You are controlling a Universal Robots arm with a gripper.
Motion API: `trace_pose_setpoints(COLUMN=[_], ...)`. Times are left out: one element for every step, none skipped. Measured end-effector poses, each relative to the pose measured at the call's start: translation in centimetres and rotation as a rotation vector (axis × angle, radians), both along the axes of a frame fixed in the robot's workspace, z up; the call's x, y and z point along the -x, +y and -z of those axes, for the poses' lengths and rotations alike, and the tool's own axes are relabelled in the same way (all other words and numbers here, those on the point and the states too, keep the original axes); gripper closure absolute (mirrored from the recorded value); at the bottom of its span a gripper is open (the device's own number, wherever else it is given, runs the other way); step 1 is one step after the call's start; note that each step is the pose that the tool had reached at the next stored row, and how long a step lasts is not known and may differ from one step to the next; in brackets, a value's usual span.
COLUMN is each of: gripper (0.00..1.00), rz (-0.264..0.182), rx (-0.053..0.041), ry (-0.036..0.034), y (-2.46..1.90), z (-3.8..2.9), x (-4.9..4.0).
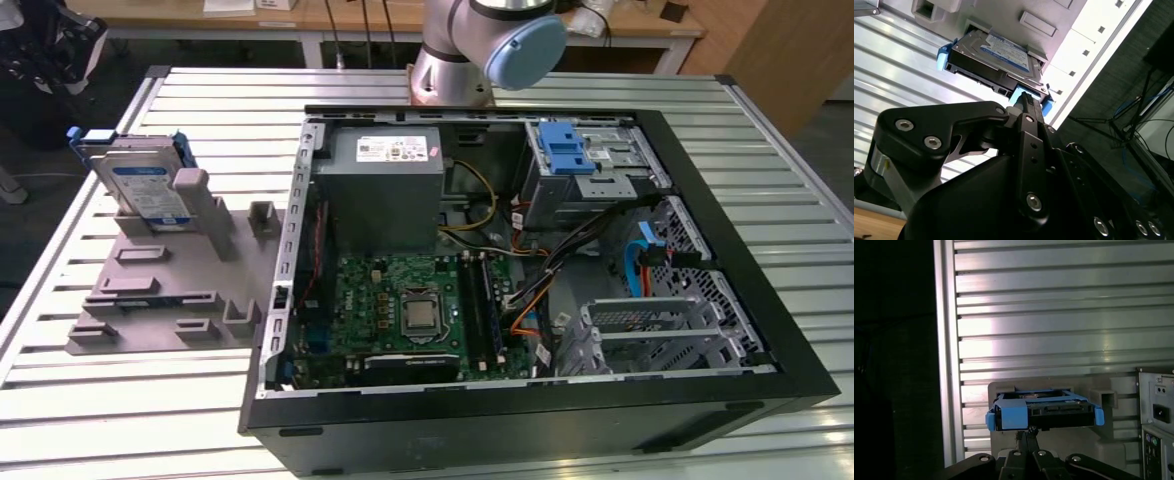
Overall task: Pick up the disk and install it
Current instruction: 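Pick up the disk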
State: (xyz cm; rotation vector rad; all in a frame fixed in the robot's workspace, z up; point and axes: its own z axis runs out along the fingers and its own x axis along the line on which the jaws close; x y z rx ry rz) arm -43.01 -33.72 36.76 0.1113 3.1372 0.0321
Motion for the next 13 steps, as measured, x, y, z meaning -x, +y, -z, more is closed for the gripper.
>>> trace_pose_setpoints(gripper=[0.89,0.89,0.89,0.89,0.89,0.89,0.89,0.89,0.89,0.89,0.89,0.89,0.89], rz=[-0.001,-0.002,-0.002,-0.003,-0.004,-0.004,-0.005,-0.006,-0.006,-0.006,-0.007,-0.008,-0.008], rx=[0.0000,0.0000,0.0000,0.0000,0.0000,0.0000,0.0000,0.0000,0.0000,0.0000,0.0000,0.0000,0.0000], ry=[-0.0001,-0.0001,-0.0001,-0.0001,-0.0001,0.0000,-0.0001,-0.0001,-0.0001,-0.0001,-0.0001,-0.0001,-0.0001], y=[0.00,0.00,0.00,0.00,0.00,0.00,0.00,0.00,0.00,0.00,0.00,0.00,0.00], z=[0.00,0.00,0.00,0.00,0.00,0.00,0.00,0.00,0.00,0.00,0.00,0.00,0.01], x=[0.00,0.00,0.00,0.00,0.00,0.00,0.00,0.00,0.00,0.00,0.00,0.00,0.00])
